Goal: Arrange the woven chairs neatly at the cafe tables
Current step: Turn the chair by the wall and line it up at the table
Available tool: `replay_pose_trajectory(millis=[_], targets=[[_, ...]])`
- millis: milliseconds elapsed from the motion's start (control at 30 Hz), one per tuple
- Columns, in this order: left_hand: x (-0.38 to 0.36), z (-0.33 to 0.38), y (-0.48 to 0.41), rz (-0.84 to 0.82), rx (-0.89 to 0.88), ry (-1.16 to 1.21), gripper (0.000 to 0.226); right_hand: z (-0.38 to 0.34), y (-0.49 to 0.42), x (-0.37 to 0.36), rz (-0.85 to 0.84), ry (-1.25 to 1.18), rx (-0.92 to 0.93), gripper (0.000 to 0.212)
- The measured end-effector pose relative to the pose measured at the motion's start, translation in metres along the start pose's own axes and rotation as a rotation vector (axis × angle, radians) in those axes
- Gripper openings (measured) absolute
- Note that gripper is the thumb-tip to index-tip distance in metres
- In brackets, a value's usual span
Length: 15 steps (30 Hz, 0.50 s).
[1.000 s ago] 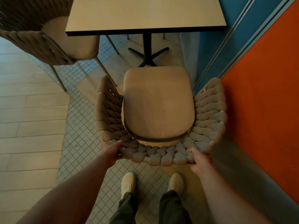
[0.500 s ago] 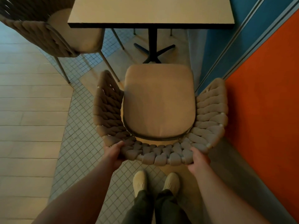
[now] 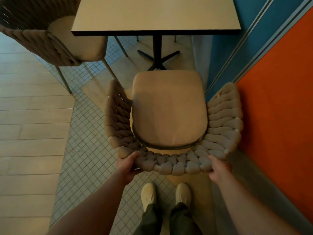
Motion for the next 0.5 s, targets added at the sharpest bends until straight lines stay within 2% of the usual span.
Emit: replay_pose_trajectory(millis=[133, 500], targets=[[0.009, 0.017, -0.008, 0.015, -0.076, -0.107, 0.072, -0.004, 0.001, -0.003, -0.010, 0.026, 0.036, 0.053], [-0.002, 0.008, -0.009, 0.054, -0.093, -0.142, 0.068, -0.015, -0.009, 0.005, 0.005, 0.037, 0.039, 0.049]])
Point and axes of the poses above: each hand's wrist, its own y-axis away from the middle knuckle, its own x-axis out of the back of the hand, z = x × y, the point moved 3 cm from there along -y, towards the middle knuckle, and after that the axes turned 14 degrees about -x, right-handed, at the moved point
